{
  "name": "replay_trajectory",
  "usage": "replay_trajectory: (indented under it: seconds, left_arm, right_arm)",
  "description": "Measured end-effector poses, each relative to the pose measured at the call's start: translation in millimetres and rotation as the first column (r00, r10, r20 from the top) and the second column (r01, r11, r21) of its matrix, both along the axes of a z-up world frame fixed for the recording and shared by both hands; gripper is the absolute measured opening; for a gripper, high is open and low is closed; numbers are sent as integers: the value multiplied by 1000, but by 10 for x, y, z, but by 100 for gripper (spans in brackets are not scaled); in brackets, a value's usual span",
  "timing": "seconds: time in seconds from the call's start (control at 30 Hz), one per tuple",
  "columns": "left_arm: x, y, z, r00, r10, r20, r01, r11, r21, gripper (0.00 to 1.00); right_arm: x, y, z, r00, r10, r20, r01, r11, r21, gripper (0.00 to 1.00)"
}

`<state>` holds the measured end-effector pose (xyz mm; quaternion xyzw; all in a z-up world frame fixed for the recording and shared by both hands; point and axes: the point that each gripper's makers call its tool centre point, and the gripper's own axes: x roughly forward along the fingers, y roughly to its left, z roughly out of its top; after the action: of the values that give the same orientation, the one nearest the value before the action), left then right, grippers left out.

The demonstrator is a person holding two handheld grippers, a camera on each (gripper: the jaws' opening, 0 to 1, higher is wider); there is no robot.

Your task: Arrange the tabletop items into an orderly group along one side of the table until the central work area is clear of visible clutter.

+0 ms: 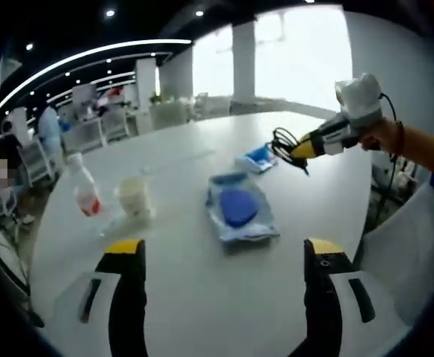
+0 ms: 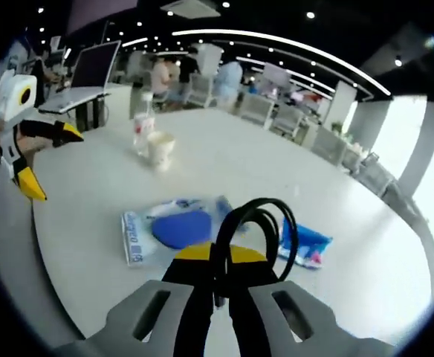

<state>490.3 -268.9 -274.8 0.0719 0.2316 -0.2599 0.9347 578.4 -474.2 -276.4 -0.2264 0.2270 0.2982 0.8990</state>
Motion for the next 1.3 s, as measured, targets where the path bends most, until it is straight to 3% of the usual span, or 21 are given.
replay_trajectory:
  seconds: [0.5,0.7,0.8,1.0,1.13,1.17,1.3]
  left_arm:
    - [-8,-7,-7,1000,-3,-6,3,1000,-7,83]
    - [2,9,-22,1000,3,-11,-3,1000,-7,83]
    - [3,11,-29,1000,3,-13,-3,1000,-3,82]
    - [9,23,-30,1000,8,-15,-8,1000,-1,82]
    - [15,25,-26,1000,10,-12,-10,1000,-3,81]
    - [16,24,-24,1000,10,-11,-10,1000,-3,81]
    - [15,32,-29,1000,12,-13,-12,1000,-3,81]
  right_arm:
    - [-19,-64,-349,999,-9,-32,7,999,-50,5]
    - [16,-101,-478,1000,5,-20,-8,992,-127,5]
    - [52,-132,-543,999,46,3,-44,974,-220,5]
    - [82,-119,-661,997,72,1,-69,961,-267,5]
    - [77,-97,-759,993,117,-6,-112,937,-332,5]
    - [84,-113,-784,991,133,-2,-124,919,-374,5]
    - [79,-116,-867,986,166,-7,-153,889,-432,5]
